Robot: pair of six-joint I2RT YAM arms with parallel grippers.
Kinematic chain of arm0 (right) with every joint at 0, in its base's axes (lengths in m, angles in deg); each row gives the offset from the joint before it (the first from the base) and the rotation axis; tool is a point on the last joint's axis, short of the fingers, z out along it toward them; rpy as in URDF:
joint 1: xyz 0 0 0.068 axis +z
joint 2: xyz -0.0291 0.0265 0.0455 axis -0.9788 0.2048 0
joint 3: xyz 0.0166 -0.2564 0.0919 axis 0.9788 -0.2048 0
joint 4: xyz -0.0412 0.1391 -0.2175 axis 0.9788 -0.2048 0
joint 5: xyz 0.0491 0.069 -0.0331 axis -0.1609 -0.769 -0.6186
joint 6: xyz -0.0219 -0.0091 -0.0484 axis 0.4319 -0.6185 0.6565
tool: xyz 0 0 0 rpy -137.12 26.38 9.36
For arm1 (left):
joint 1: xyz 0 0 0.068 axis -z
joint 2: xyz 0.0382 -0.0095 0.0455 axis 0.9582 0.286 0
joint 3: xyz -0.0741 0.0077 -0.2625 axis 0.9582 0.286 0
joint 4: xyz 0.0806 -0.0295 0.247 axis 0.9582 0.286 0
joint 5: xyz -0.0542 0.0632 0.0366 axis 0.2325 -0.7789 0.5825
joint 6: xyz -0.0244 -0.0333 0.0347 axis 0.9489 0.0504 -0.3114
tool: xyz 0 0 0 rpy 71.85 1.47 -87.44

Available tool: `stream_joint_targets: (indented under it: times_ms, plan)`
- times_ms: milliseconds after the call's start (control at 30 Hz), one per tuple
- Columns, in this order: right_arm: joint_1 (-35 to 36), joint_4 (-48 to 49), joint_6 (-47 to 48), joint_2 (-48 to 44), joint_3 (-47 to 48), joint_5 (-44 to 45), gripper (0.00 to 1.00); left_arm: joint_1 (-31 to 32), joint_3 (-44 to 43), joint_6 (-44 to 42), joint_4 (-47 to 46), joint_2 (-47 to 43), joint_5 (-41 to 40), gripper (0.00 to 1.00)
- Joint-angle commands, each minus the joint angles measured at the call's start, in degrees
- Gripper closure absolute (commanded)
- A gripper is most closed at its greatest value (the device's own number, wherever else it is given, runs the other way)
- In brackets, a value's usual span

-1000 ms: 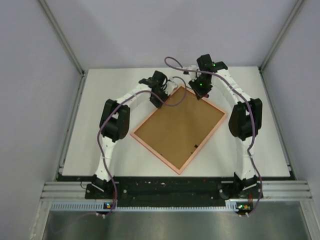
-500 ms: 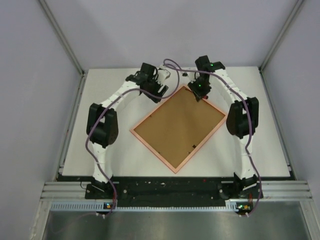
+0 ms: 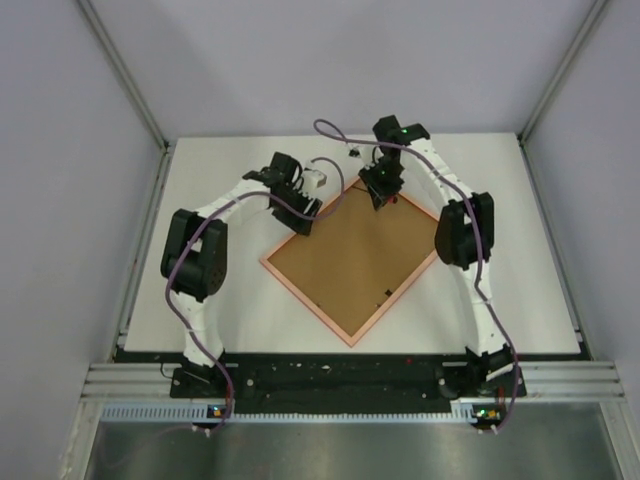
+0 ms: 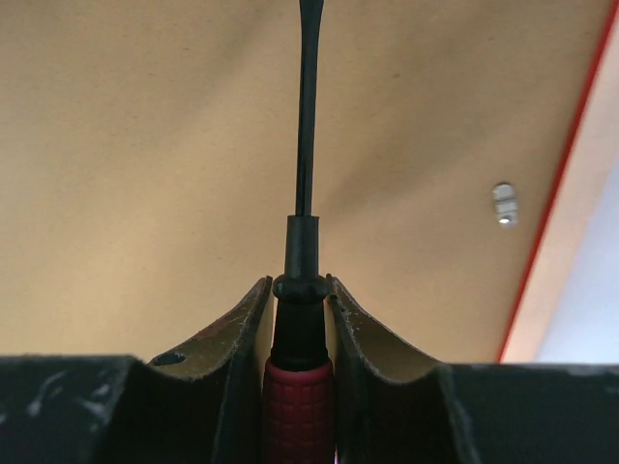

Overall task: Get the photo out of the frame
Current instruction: Adjust the photo frame at the center of the board.

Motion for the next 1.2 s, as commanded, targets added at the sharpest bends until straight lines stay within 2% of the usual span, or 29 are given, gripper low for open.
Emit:
stream_joint_targets:
  times_ms: [0,467,667,1000,1167]
  plan:
    - [0.5,-2.1,-3.2,0.9,2.8,-7.1,1.00,-0.5,2.3,1.4,-2.2,-1.8,2.7,0.33]
    - [3.8,-0.7,-9.0,3.4,0.7,-7.6,1.00,-0.6,2.0,4.8,-3.8,0.1,1.9,0.46]
    - [3.7,-0.2,-9.9,5.3,1.0,-6.2,1.00,-0.7,1.3,5.6,-3.9,1.6,0.2,0.58]
    - [3.7,0.6,-10.1,7.0,2.4,-4.2,1.00,-0.7,-0.4,6.4,-3.8,4.4,-4.1,0.59]
    - [3.7,0.8,-9.6,7.6,3.8,-4.5,1.00,-0.6,-1.1,6.4,-4.9,4.8,-7.2,0.53]
